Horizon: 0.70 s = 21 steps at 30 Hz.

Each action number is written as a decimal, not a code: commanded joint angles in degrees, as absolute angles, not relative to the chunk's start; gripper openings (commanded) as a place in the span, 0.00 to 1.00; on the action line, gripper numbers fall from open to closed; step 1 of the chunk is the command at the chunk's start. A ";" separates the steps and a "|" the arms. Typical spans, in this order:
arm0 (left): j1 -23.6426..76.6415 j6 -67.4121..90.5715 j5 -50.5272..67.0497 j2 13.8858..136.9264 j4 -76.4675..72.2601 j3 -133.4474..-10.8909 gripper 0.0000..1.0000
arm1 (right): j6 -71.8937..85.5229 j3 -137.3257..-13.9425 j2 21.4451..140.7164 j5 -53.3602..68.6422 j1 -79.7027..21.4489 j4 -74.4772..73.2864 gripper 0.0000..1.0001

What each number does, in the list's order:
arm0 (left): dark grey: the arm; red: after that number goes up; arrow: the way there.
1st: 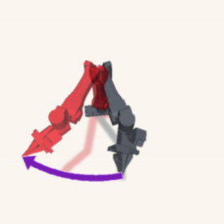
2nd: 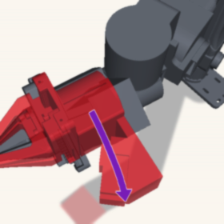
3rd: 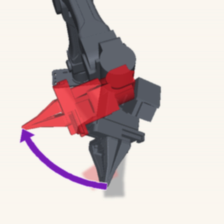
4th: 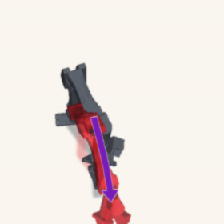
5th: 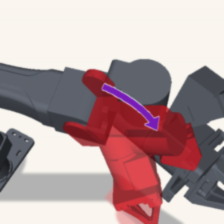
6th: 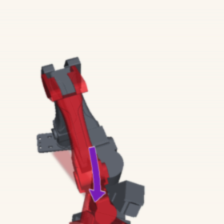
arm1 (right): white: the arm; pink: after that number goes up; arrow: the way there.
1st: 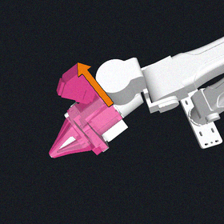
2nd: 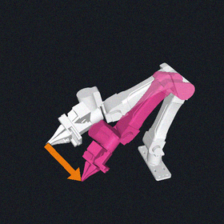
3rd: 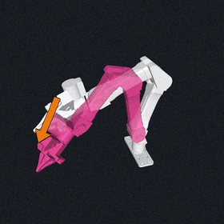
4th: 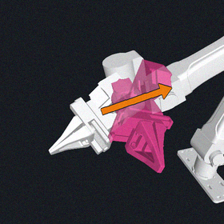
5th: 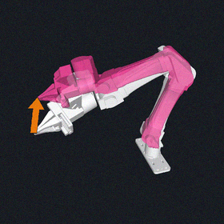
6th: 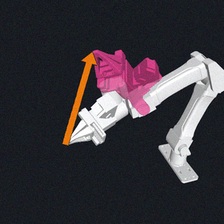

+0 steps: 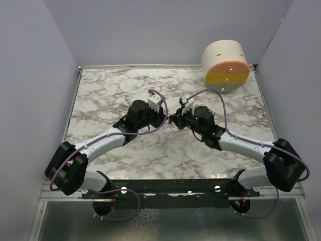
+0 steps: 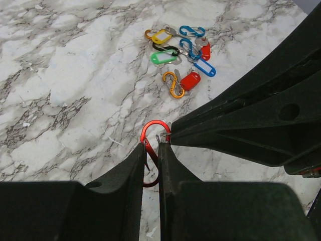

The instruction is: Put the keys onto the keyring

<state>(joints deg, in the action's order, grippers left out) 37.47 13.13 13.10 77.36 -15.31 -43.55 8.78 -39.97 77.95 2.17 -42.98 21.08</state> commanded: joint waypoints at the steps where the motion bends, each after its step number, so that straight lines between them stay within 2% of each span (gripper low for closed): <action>1: 37.60 13.10 15.22 77.42 -15.02 -43.91 0.00 | 9.05 -39.03 76.18 0.00 -42.13 23.55 0.01; 21: 37.54 13.50 14.41 78.15 -15.10 -43.94 0.00 | 8.96 -38.37 75.05 0.26 -41.22 23.16 0.01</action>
<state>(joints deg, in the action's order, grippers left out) 37.52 13.13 13.93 77.71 -14.76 -43.55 8.84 -38.98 76.75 1.78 -41.80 21.47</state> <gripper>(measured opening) 0.161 0.009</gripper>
